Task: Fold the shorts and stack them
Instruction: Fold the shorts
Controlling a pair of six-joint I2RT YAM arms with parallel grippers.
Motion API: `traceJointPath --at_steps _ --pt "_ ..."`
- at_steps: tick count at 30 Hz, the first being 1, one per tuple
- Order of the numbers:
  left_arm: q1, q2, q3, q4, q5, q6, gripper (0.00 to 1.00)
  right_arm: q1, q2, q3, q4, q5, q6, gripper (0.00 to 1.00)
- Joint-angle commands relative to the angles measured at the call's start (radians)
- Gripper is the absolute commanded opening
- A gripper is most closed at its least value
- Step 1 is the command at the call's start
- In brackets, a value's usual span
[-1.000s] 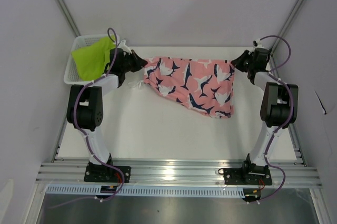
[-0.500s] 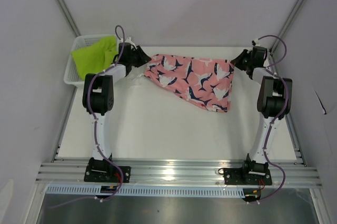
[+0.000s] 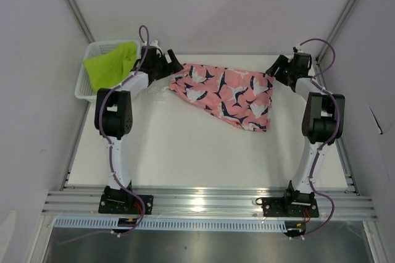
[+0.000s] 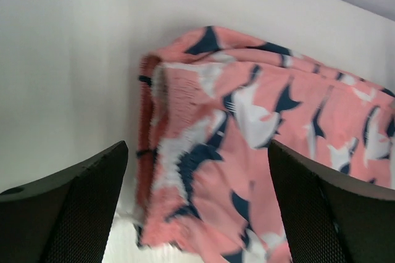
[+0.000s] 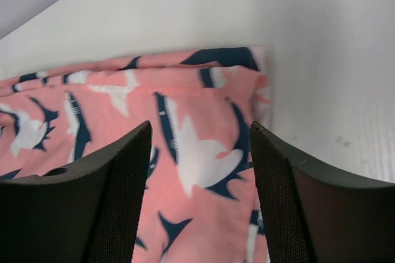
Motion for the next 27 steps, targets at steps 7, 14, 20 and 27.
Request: traceJointPath --at_steps 7,14,20,27 --pt "-0.038 -0.332 -0.157 -0.001 0.006 0.034 0.98 0.183 -0.138 -0.021 -0.011 -0.2 0.092 0.51" --pt "-0.049 -0.461 -0.296 -0.002 0.003 0.037 0.98 0.316 0.0 -0.043 0.255 -0.372 0.327 0.11" --pt "-0.052 -0.526 -0.378 -0.018 -0.005 0.037 0.97 0.389 0.136 0.028 0.308 -0.393 0.443 0.0" --pt "-0.068 -0.58 -0.455 -0.028 -0.022 0.023 0.97 0.434 0.19 0.017 0.198 -0.378 0.425 0.0"
